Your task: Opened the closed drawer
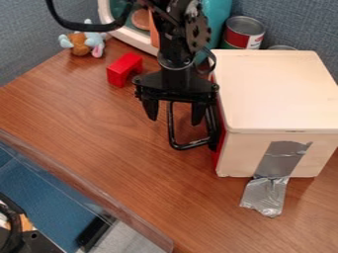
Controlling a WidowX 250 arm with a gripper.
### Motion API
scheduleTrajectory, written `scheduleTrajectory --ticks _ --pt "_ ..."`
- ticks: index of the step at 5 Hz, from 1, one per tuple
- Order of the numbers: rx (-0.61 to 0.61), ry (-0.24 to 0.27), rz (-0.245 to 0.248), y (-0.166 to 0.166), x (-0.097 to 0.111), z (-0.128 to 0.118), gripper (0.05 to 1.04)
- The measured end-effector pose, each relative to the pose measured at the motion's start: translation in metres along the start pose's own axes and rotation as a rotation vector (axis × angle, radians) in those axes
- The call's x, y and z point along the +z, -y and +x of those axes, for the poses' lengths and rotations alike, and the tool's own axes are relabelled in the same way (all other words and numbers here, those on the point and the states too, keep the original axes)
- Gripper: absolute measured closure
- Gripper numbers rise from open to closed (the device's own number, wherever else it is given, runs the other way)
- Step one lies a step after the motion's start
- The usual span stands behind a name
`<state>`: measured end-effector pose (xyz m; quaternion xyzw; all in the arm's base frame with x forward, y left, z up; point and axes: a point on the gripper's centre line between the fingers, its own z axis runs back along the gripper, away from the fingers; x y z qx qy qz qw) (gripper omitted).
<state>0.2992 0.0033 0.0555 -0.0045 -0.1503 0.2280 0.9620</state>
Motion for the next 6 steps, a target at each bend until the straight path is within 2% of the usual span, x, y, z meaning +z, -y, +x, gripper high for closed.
scheduleTrajectory --ticks 1,2,4,5,6 --pt "-0.005 -0.018 0.011 0.000 -0.007 -0.003 0.083" --pt "0.002 -0.066 0.034 -0.006 -0.018 -0.009 0.119" --pt "0.022 -0.092 0.047 -0.013 -0.017 -0.016 0.711" --pt "0.016 -0.080 0.030 -0.017 -0.009 -0.016 0.906" --pt "0.044 -0.073 0.037 -0.034 0.000 -0.017 0.955"
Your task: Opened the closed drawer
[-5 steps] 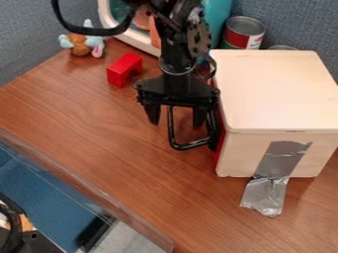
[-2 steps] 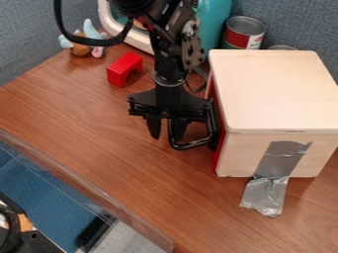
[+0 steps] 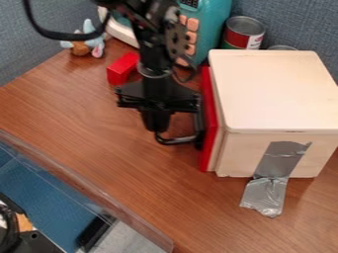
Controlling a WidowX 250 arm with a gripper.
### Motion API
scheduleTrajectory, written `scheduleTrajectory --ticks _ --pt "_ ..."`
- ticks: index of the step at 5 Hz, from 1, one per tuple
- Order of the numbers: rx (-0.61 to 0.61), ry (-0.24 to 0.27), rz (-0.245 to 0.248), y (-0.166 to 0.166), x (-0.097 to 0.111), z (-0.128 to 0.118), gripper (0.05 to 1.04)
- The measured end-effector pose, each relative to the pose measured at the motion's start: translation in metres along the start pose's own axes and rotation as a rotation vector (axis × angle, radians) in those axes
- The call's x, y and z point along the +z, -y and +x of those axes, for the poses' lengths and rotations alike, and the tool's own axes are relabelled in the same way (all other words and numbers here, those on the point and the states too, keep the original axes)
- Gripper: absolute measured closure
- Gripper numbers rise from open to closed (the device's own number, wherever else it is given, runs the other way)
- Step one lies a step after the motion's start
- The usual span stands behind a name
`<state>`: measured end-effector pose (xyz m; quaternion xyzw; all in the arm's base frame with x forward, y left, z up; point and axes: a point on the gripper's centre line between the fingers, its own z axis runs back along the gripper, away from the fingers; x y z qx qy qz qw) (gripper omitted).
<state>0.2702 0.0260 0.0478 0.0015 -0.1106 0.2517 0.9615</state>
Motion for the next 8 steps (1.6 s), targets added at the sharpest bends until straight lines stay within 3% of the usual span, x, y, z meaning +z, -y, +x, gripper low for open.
scheduleTrajectory --ticks 5,8 --pt "0.039 -0.038 0.094 -0.068 0.006 -0.012 0.969" --pt "0.080 -0.038 0.123 -0.076 0.008 -0.019 0.930"
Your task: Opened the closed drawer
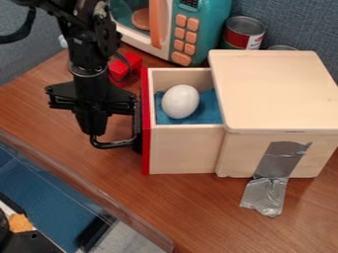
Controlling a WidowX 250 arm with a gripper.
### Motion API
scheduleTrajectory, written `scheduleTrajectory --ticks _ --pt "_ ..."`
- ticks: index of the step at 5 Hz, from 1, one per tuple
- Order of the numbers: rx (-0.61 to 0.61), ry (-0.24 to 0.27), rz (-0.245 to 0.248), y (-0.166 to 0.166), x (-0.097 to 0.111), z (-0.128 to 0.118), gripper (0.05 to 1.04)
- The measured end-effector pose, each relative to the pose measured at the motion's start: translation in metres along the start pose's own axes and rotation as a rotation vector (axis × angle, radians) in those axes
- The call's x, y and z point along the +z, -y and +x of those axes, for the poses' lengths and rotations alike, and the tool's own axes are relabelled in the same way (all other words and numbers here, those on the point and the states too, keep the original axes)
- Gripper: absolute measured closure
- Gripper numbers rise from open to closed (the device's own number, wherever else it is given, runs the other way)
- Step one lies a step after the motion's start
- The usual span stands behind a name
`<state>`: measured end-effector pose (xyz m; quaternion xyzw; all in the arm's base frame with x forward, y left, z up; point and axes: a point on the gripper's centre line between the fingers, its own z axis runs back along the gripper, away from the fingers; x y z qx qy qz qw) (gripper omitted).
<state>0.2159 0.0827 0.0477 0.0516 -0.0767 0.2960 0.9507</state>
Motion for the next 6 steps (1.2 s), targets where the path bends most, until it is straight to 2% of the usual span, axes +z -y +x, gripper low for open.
scheduleTrajectory --ticks 1,2,3,4,5,6 --pt "-0.016 -0.012 0.029 0.001 0.001 -0.004 0.707" --pt "-0.084 -0.002 0.048 0.003 0.004 -0.003 0.389" --pt "-0.203 0.060 0.119 0.002 0.027 0.007 0.122" --pt "-0.274 0.117 0.129 0.003 0.061 0.019 0.080" --pt "-0.347 0.121 0.083 0.016 0.084 0.028 0.083" --pt "-0.449 0.097 0.041 0.040 0.095 0.034 0.083"
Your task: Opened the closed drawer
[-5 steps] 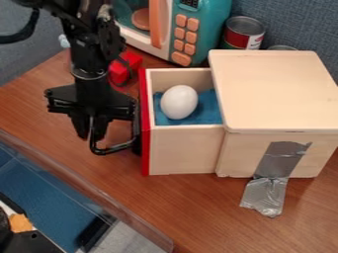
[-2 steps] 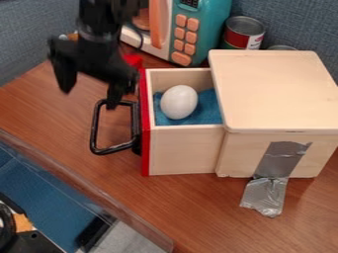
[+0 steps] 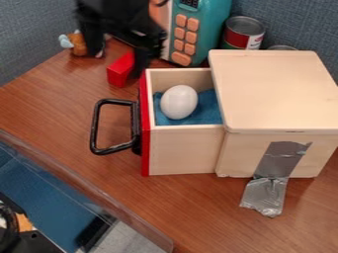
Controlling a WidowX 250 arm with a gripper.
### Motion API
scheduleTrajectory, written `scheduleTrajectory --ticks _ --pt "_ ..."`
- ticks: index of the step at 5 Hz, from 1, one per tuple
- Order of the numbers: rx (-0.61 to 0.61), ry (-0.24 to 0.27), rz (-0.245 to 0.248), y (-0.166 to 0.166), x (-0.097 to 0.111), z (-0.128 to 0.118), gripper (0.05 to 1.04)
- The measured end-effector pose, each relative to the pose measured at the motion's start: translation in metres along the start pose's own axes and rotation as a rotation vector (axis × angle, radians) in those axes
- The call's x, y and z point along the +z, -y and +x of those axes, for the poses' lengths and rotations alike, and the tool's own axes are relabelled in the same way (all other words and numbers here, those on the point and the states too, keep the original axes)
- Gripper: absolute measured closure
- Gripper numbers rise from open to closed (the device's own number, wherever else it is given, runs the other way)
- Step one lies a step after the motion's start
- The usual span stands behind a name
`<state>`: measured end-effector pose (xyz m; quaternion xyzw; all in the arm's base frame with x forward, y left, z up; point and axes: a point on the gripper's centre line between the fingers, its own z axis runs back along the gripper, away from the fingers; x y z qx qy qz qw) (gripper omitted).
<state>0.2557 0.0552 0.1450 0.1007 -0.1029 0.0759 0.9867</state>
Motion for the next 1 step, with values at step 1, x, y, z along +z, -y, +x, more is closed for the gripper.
scheduleTrajectory --ticks 1 --pt "-0.060 0.001 -0.072 0.0171 0.0083 0.0176 0.083"
